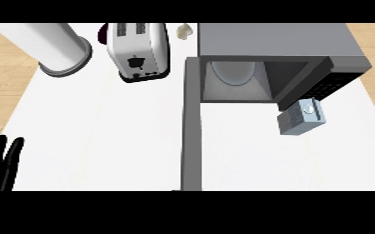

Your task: Pick up the milk, place it into the microwave and close the microwave

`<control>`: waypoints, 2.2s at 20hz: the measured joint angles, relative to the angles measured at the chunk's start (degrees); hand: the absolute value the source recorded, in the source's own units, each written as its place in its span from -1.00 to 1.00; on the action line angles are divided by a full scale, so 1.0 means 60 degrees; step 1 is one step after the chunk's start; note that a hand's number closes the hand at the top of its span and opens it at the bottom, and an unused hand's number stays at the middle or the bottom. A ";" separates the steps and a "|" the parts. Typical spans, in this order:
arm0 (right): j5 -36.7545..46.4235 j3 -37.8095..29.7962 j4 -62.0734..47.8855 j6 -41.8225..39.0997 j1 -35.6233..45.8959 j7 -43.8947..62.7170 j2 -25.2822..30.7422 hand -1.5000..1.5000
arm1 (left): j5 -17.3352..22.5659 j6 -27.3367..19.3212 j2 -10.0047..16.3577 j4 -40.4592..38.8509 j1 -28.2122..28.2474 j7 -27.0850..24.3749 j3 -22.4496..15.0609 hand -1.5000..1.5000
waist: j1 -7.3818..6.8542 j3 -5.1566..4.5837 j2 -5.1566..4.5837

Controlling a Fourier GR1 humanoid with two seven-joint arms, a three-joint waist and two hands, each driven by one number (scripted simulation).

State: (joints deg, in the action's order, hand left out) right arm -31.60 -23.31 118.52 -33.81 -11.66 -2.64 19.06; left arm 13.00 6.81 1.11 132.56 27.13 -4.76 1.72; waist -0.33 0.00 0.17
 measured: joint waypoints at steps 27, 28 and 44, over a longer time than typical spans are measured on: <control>0.5833 0.0956 -0.4617 0.0780 0.2359 -0.3423 -0.1075 -1.00 | 0.1934 0.2895 -0.0076 0.0177 0.2979 -0.1647 0.2237 -1.00 | -0.0096 0.0004 -0.0023; 0.5971 0.0897 -0.4986 0.0808 0.2459 -0.3629 -0.0954 -1.00 | 0.2015 0.3047 -0.0098 0.0162 0.3108 -0.1753 0.2328 -1.00 | -0.0109 0.0003 -0.0024; 0.7027 0.0759 -0.8301 0.1992 0.3624 -0.6844 -0.0311 -1.00 | 0.2277 0.3698 -0.0141 0.0024 0.3670 -0.2379 0.2617 -1.00 | -0.0135 -0.0187 0.0266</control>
State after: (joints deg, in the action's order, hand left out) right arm 10.56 -18.75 68.72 -21.86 10.08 -43.70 17.19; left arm 26.66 29.00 0.27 132.70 49.15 -19.04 17.42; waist -1.14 -1.12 1.77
